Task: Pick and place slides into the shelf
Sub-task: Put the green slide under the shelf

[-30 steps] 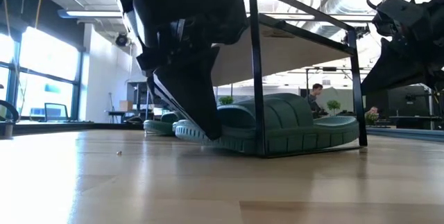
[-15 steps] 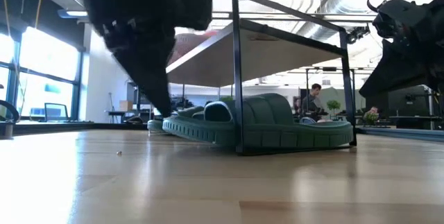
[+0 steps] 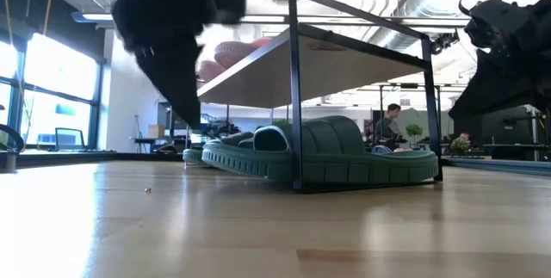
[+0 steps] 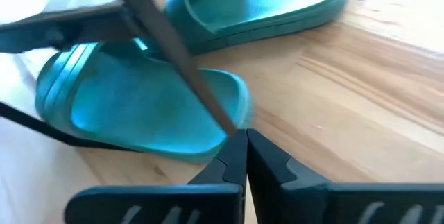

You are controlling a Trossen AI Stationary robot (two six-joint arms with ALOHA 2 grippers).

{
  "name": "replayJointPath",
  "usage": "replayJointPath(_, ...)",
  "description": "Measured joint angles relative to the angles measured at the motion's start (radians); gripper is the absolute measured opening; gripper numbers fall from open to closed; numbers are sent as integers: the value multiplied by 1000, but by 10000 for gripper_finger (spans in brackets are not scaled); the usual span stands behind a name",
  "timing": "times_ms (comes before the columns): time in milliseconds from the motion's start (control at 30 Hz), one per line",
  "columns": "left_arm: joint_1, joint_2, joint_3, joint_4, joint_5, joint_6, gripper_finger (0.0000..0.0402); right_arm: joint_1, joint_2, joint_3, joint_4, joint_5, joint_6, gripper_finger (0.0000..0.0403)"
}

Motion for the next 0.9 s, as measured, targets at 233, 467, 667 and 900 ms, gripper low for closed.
replayJointPath(233,-16,-126,-35,-86,-73,-34,0,11,-105,0,-186,-4,63,0)
replayJointPath(467,-14,-313,-223,-11,-139,-76,0,-65,-363,0,-405,-90,45,0)
replayJointPath(667,-12,-484,-528,386,-159,-50,0,-291,-604,0,-462,-264,-137,0)
replayJointPath(900,18,-506,-737,717,-154,-39,0,-756,-711,0,-353,-710,-416,0)
